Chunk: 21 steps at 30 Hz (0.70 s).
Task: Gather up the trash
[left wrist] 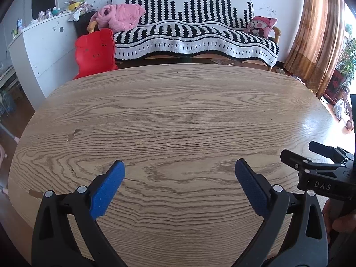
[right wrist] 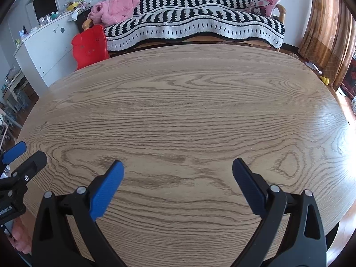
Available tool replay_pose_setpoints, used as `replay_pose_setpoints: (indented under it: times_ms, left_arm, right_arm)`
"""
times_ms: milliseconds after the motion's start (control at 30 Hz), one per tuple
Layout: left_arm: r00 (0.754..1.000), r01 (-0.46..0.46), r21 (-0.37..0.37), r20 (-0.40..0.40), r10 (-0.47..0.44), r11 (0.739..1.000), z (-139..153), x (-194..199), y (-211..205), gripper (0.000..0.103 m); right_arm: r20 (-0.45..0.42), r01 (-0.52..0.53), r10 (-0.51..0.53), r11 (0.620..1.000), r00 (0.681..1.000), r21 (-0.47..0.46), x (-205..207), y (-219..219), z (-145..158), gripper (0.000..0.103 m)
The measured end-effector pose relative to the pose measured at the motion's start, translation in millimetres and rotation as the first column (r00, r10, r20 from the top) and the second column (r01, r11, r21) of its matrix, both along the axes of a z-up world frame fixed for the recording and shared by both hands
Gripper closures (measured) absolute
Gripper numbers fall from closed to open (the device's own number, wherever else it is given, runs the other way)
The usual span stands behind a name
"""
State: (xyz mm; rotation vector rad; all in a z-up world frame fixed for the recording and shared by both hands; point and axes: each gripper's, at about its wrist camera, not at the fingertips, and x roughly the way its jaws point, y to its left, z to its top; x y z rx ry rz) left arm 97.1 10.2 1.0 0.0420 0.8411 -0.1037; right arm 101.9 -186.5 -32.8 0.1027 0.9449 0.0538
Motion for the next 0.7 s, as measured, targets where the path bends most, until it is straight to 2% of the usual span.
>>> replay_pose_setpoints:
  times_ms: [700]
  left_arm:
    - [1.0, 0.0, 0.0, -0.004, 0.0, 1.0, -2.1, 0.2, -0.2, 0.007]
  right_arm:
    - [0.006, 0.0, 0.0, 1.0, 1.0, -0.004, -5.0, -4.0, 3.7, 0.008]
